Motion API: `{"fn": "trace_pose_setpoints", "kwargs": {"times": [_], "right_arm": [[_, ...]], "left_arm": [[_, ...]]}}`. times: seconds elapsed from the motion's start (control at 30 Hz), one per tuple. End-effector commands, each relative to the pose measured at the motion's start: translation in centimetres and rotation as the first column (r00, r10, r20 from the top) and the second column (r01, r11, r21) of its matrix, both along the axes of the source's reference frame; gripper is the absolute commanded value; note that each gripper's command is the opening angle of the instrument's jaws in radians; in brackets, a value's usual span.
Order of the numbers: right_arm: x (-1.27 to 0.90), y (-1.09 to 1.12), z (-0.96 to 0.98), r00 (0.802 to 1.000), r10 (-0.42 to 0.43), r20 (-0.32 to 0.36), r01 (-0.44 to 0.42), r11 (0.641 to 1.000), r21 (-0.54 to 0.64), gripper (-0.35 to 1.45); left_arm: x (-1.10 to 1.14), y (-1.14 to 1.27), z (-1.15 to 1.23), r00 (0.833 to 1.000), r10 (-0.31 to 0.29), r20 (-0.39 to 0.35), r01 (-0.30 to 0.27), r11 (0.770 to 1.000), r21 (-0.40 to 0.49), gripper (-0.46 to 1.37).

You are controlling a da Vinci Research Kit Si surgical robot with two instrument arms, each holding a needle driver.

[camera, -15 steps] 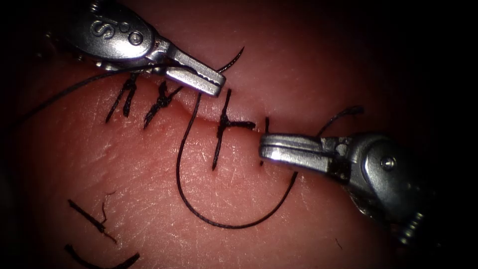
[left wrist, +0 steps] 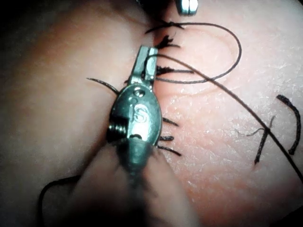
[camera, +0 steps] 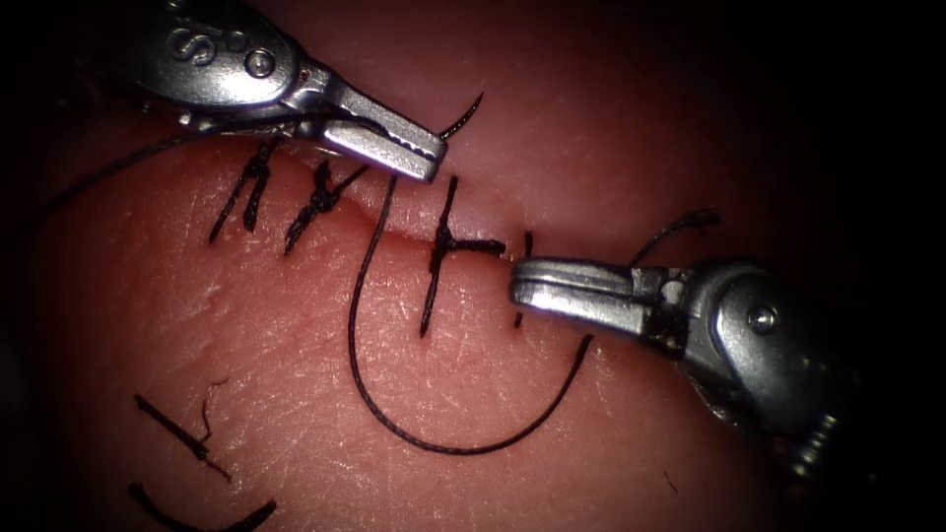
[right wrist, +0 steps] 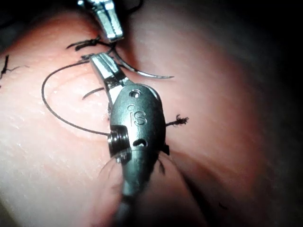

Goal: Wound Closure
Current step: Wrap the suture once counter-clockwise around the right gripper

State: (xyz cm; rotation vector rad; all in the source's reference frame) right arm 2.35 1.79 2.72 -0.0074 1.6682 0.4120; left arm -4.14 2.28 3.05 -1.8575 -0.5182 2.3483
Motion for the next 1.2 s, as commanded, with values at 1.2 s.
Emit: {"fn": "trace_pose_setpoints", "kwargs": {"times": [1.2], "right_arm": [[0.72,-0.09,0.23,0.961,-0.019,0.275,0.031,0.999,-0.040,-0.35]], "left_arm": [[-0.74,0.10,-0.43,0.979,-0.006,0.204,-0.011,0.996,0.083,-0.35]]}}
